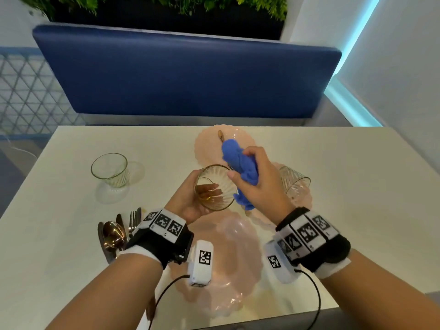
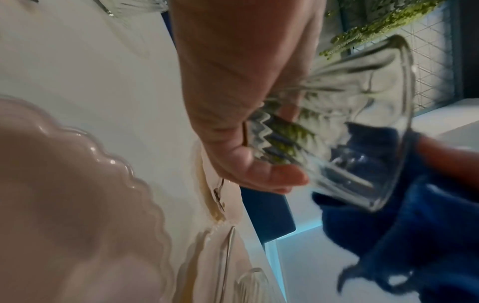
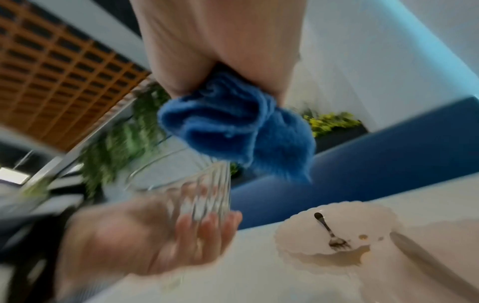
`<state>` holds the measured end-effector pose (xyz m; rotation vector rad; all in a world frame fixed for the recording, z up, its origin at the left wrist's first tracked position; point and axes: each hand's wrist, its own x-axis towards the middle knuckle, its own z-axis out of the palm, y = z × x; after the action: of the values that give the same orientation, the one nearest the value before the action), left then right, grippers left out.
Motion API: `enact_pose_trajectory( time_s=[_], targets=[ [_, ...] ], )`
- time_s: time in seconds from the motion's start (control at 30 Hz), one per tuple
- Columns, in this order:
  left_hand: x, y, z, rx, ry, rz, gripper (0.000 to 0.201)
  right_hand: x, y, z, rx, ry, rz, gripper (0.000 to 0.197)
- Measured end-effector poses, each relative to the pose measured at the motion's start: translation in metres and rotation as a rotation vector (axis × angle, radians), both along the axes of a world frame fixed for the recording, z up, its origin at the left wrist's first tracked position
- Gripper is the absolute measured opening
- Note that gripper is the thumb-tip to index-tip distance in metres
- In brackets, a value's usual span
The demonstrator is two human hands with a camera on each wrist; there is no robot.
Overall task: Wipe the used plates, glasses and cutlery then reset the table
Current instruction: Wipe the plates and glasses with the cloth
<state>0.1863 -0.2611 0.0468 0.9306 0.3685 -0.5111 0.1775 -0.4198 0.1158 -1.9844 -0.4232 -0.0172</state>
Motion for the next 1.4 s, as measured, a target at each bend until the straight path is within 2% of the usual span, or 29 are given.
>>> enact_pose_trajectory(
  time_s=[0.03,0.1,0.13,0.17,0.2,0.23,0.27,0.3,0.33,0.4,0.47,0.5,0.57,0.6,0.67,0.7,0.77,0.8,0.83,0.9,0.97,1.03,1.07,1.13,1.17,1.23,1.3,1.37,1.4],
  targets=[
    [-0.006,0.001,0.005,-0.06,-0.055,0.015,0.021,-0.005,-0.001,0.0,-0.034,-0.13,0.081,0.028],
    [0.013,0.0,-0.002,-0.224,-0.274,-0.041,0.01,-0.008,0.003,-0.008,-0.381,-0.387,0.29,0.025],
    [0.018,0.009,-0.026,-0.224,-0.36,-0.051,0.024,-0.008,0.006,-0.016,-0.598,-0.459,0.362,0.031],
    [0.021,0.011,-0.042,-0.318,-0.306,-0.106,0.062,-0.007,0.008,-0.025,-0.784,-0.518,0.399,0.043],
    [0.02,0.008,-0.049,-0.205,-0.498,-0.02,0.087,-0.004,0.011,-0.031,-0.919,-0.554,0.39,0.054],
    [0.023,0.014,-0.045,-0.028,-0.421,0.058,0.086,-0.001,0.015,-0.033,-1.013,-0.584,0.354,0.059],
    [0.026,0.012,-0.026,0.166,-0.24,0.106,0.075,-0.002,0.021,-0.026,-1.071,-0.545,0.322,0.058],
    [0.018,0.005,0.003,0.213,-0.146,0.107,0.07,0.001,0.028,-0.025,-1.05,-0.569,0.289,0.053],
    [0.019,-0.001,0.013,0.277,-0.098,0.15,0.069,0.001,0.033,-0.023,-0.948,-0.554,0.288,0.049],
    [0.02,0.0,0.021,0.259,-0.161,0.255,0.061,0.007,0.043,-0.016,-0.759,-0.422,0.341,0.045],
    [0.013,-0.001,0.029,0.343,-0.212,0.339,0.048,0.004,0.045,-0.012,-0.561,-0.22,0.282,0.05],
    [0.013,0.001,0.026,0.341,-0.256,0.35,0.043,0.001,0.044,-0.012,-0.48,-0.187,0.202,0.054],
    [0.007,0.006,0.024,0.314,-0.316,0.279,0.049,-0.004,0.043,-0.017,-0.342,0.082,0.22,0.056],
    [0.005,0.012,0.022,0.276,-0.323,0.219,0.051,-0.006,0.043,-0.015,-0.334,0.114,0.217,0.054],
    [0.005,0.032,0.025,0.299,-0.28,0.04,0.047,-0.007,0.045,-0.01,-0.46,-0.043,0.26,0.046],
    [0.005,0.042,0.03,0.352,-0.237,-0.084,0.051,-0.005,0.045,-0.011,-0.545,-0.149,0.31,0.038],
    [0.005,0.054,0.041,0.408,-0.095,-0.276,0.075,0.001,0.042,-0.018,-0.641,-0.273,0.407,0.028],
    [0.006,0.053,0.043,0.438,-0.046,-0.31,0.081,0.006,0.043,-0.021,-0.663,-0.328,0.448,0.028],
    [0.008,0.048,0.045,0.489,-0.039,-0.281,0.079,0.009,0.047,-0.024,-0.67,-0.389,0.461,0.027],
    [0.014,0.032,0.048,0.588,-0.089,-0.07,0.06,0.012,0.055,-0.023,-0.621,-0.323,0.391,0.026],
    [0.02,0.024,0.046,0.631,-0.228,0.162,0.039,0.014,0.056,-0.013,-0.449,-0.127,0.26,0.023],
    [0.018,0.022,0.041,0.665,-0.424,0.331,0.029,0.013,0.053,-0.004,-0.341,0.228,0.267,0.02],
    [0.015,0.022,0.037,0.685,-0.522,0.372,0.027,0.011,0.052,0.002,-0.268,0.332,0.28,0.018],
    [0.01,0.023,0.031,0.684,-0.635,0.344,0.029,0.008,0.05,0.004,-0.165,0.339,0.275,0.021],
    [0.008,0.025,0.031,0.664,-0.612,0.272,0.037,0.006,0.049,0.005,-0.165,0.35,0.279,0.025],
    [0.008,0.038,0.038,0.526,-0.341,0.009,0.062,0.002,0.05,0.002,-0.25,0.37,0.308,0.031],
    [0.008,0.049,0.049,0.298,-0.017,-0.198,0.077,-0.001,0.053,0.001,-0.491,0.167,0.421,0.021],
    [0.009,0.047,0.057,0.255,0.056,-0.149,0.064,-0.002,0.057,0.002,-0.602,0.031,0.478,0.014],
    [0.01,0.042,0.057,0.301,0.008,-0.071,0.055,0.0,0.057,0.002,-0.546,0.053,0.449,0.012]
  ],
)
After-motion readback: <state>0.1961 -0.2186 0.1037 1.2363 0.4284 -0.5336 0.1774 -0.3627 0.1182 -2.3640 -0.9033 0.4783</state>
